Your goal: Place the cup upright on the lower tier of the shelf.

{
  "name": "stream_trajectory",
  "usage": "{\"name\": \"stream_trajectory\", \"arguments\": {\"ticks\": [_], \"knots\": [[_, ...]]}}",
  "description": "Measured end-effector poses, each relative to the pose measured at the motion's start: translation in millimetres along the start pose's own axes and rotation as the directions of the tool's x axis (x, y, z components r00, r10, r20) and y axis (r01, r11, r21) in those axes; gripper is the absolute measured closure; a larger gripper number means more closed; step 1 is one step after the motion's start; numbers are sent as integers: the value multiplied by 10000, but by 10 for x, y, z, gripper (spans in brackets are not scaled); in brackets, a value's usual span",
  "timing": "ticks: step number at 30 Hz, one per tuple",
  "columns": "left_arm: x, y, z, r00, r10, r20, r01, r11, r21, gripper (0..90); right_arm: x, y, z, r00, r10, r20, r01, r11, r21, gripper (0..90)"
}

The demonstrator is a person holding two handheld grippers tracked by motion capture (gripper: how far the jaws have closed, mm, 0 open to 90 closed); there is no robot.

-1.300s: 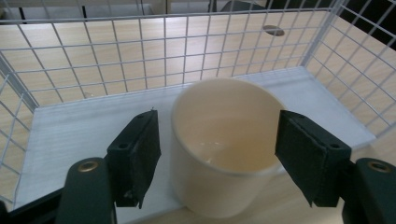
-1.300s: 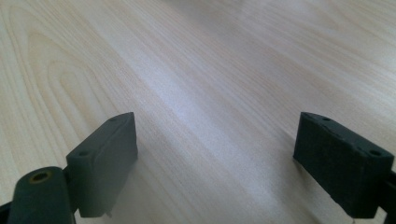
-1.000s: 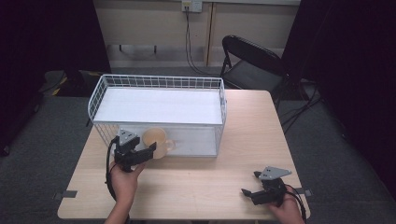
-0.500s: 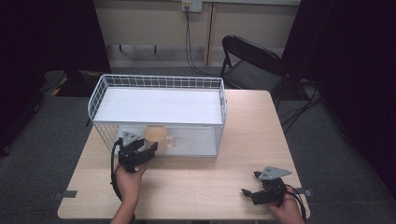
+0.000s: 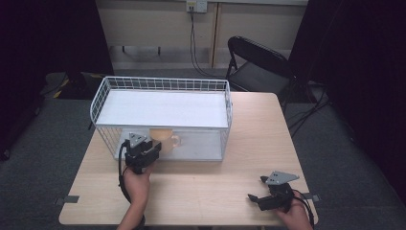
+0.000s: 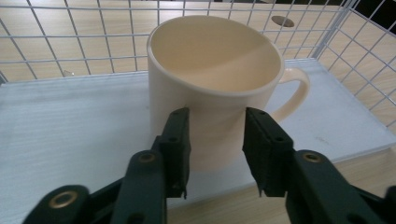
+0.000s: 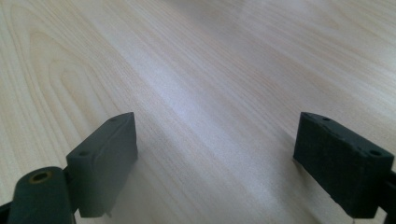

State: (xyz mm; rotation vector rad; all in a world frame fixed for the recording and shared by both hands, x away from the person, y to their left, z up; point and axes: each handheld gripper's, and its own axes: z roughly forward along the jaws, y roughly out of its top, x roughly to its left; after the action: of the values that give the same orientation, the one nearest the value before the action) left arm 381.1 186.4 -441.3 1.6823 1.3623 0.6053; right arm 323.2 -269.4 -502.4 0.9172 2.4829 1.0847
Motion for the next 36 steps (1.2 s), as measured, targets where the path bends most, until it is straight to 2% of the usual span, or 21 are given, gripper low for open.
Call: {"name": "stream_trajectory", "arguments": {"ticks": [3,4,5,6,7,9,10,12,13,14,15,17,24,36], "knots": [[7,-12,-3,10000,-18,43,18,10000,24,442,0,0,0,10000,2,1,-2,10000,3,127],[9,-28,-17,9998,39,184,-39,10000,12,405,0,0,-1,10000,1,-1,-1,10000,2,127],[10,-32,-26,9995,218,216,-219,9997,64,381,0,0,0,10000,0,0,0,10000,3,127],[10,-32,-26,9995,218,216,-219,9997,64,357,0,0,-1,10000,1,-2,-1,10000,4,127],[8,-43,-52,9987,440,239,-441,9990,14,343,0,0,-1,10000,2,-1,-2,10000,3,127],[13,-45,-58,9983,495,322,-497,9988,49,332,0,0,-1,10000,1,-1,-1,10000,3,127],[19,-48,-76,9975,588,397,-591,9982,45,289,0,0,-1,10000,0,0,0,10000,3,127],[16,-50,-85,9971,607,450,-608,9981,11,286,0,0,-1,10000,2,-2,-2,10000,3,127],[21,-48,-91,9974,451,568,-461,9988,169,235,0,0,0,10000,-2,1,2,10000,1,127],[18,-44,-95,9985,342,430,-358,9987,362,239,0,0,0,10000,-3,0,3,10000,2,127],[18,-44,-95,9985,342,430,-358,9987,362,213,0,0,0,10000,-3,0,3,10000,2,127],[29,-47,-108,9981,310,525,-332,9986,404,217,0,0,-1,10000,0,0,0,10000,3,127],[72,-40,-176,9979,270,589,-282,9994,205,171,0,0,0,10000,-2,0,2,10000,2,127],[226,-95,-313,9981,469,412,-485,9981,393,168,0,0,0,10000,5,4,-5,10000,3,127]]}}
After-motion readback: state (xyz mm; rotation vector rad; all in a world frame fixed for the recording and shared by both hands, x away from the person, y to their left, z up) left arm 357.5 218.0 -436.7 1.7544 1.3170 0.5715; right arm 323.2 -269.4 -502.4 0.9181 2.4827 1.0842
